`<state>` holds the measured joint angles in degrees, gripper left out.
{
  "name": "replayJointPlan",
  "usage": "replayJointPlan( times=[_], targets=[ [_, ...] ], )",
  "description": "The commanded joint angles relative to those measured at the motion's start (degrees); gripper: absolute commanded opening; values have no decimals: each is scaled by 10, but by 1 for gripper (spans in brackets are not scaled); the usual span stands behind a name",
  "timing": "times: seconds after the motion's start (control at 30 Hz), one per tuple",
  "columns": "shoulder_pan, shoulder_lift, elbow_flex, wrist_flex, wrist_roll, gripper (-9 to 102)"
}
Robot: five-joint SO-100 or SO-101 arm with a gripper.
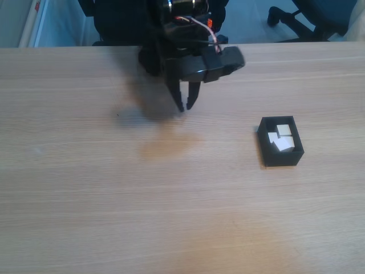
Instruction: Pick blocks and place them in the box.
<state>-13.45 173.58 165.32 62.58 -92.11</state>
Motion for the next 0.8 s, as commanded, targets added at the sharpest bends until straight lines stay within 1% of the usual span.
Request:
replayJointPlan(
  times=[0.0, 0.2, 0.4, 0.6, 0.67, 0.73, 0.77],
  targets=[
    [14, 54, 29, 10, -17, 0],
    [40, 112, 94, 55, -31, 0],
    [84, 178, 173, 74, -16, 0],
    [89, 217, 185, 159, -9, 0],
    [88, 217, 185, 183, 3, 0],
    [88, 218, 186, 192, 60, 0],
    [88, 218, 186, 192, 59, 0]
  ],
)
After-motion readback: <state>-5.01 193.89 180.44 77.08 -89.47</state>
